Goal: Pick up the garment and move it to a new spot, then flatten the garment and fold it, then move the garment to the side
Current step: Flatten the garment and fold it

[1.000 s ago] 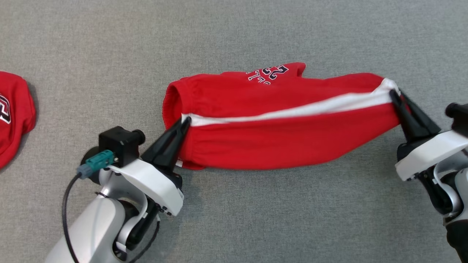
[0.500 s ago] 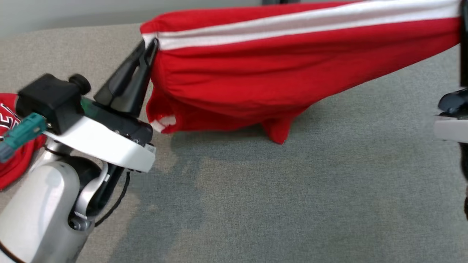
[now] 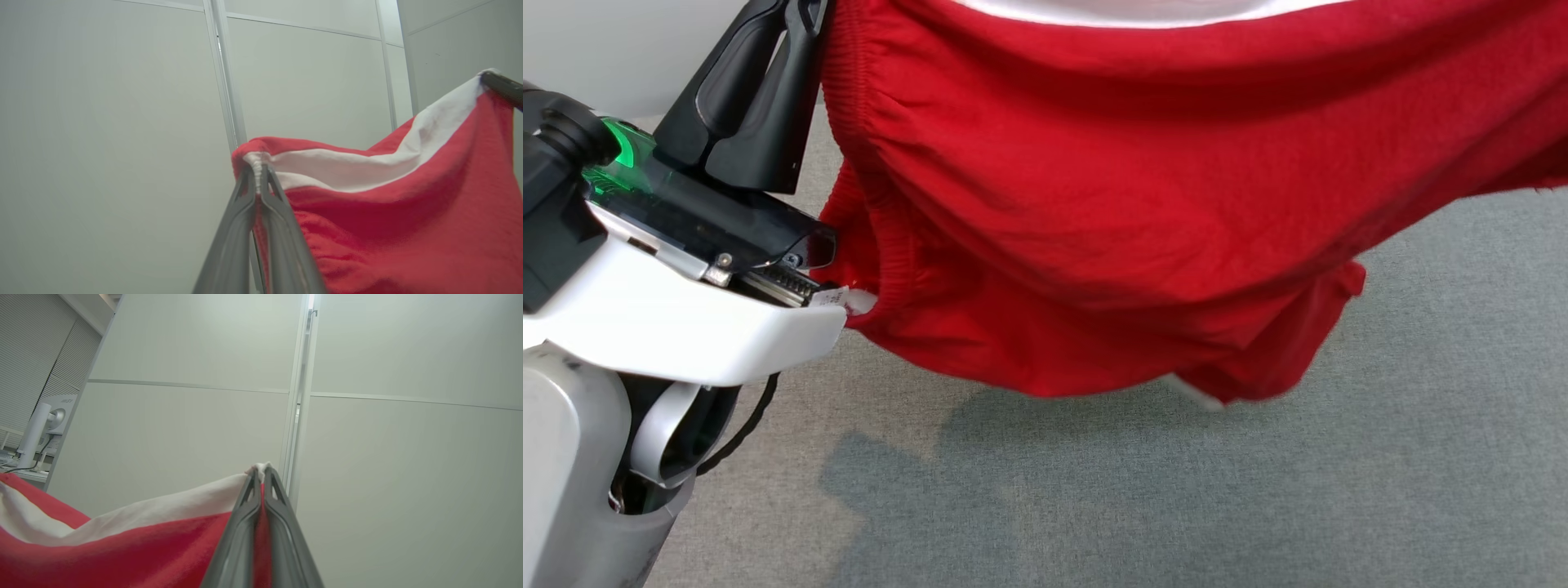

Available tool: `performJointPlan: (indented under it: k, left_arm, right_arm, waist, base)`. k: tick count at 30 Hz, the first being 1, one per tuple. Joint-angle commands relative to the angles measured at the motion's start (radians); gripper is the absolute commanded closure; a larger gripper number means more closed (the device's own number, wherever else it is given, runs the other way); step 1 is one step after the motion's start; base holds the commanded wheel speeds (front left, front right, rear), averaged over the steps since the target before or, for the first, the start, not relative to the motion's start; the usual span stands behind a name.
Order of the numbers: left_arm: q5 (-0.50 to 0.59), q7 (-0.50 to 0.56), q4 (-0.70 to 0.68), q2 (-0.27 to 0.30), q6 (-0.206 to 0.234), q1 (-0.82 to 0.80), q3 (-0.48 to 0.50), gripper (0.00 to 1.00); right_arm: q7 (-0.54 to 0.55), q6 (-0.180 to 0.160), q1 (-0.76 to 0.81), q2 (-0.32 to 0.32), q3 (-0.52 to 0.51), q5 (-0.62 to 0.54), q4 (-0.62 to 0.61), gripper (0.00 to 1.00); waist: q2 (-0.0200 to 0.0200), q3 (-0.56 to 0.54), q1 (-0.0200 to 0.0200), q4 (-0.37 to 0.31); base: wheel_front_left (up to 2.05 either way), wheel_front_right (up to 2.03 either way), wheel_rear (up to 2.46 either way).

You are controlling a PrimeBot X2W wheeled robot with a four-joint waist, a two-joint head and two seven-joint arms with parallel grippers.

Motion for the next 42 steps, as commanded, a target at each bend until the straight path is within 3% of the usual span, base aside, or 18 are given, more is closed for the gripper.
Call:
performJointPlan:
  k: [1, 6, 11, 20, 25, 31, 37, 42]
  left_arm:
    - [0.003, -0.001, -0.003, 0.003, 0.005, -0.016, 0.005, 1.0]
    - [0.007, 0.009, 0.0, 0.01, 0.001, -0.036, 0.004, 1.0]
    - [-0.017, 0.022, 0.109, -0.005, -0.046, -0.118, -0.019, 1.0]
    - [-0.018, -0.045, 0.634, -0.129, -0.15, -0.469, -0.054, 1.0]
    - [-0.002, -0.169, 0.952, -0.206, -0.205, -0.654, -0.06, 1.0]
    - [-0.006, -0.275, 1.268, -0.252, -0.244, -0.758, -0.07, 1.0]
    - [-0.032, -0.308, 1.469, -0.289, -0.269, -0.791, -0.092, 1.0]
    - [-0.058, -0.352, 1.519, -0.323, -0.277, -0.757, -0.118, 1.0]
  right_arm:
    - [0.006, 0.0, 0.005, 0.0, -0.004, -0.003, -0.004, 1.0]
    - [0.03, 0.0, 0.0, 0.009, -0.002, 0.021, 0.017, 1.0]
    - [0.025, 0.0, -0.086, -0.02, 0.032, 0.079, 0.168, 1.0]
    - [-0.079, 0.0, -0.459, -0.083, 0.149, 0.125, 0.691, 1.0]
    - [-0.168, 0.0, -0.668, -0.056, 0.227, 0.125, 0.971, 1.0]
    - [-0.227, 0.0, -0.812, 0.002, 0.287, 0.139, 1.284, 1.0]
    - [-0.255, 0.0, -0.862, 0.035, 0.347, 0.179, 1.459, 1.0]
    - [-0.282, 0.0, -0.804, 0.037, 0.433, 0.232, 1.461, 1.0]
  waist:
    - [-0.0001, -0.001, 0.0, 0.0]
    - [-0.0001, 0.0, 0.0, -0.002]
    - [-0.0001, 0.034, 0.0, -0.003]
    - [-0.0001, 0.135, 0.0, 0.019]
    - [-0.0001, 0.172, 0.0, 0.016]
    - [-0.0001, 0.197, 0.0, 0.002]
    - [-0.0001, 0.224, 0.0, 0.0]
    - [-0.0001, 0.259, 0.0, 0.008]
  base:
    - [0.0, 0.0, 0.0]
    - [0.0, 0.0, 0.0]
    - [0.0, 0.0, 0.0]
    - [0.0, 0.0, 0.0]
    - [0.0, 0.0, 0.0]
    - [0.0, 0.0, 0.0]
    - [0.0, 0.0, 0.0]
    - [0.0, 0.0, 0.0]
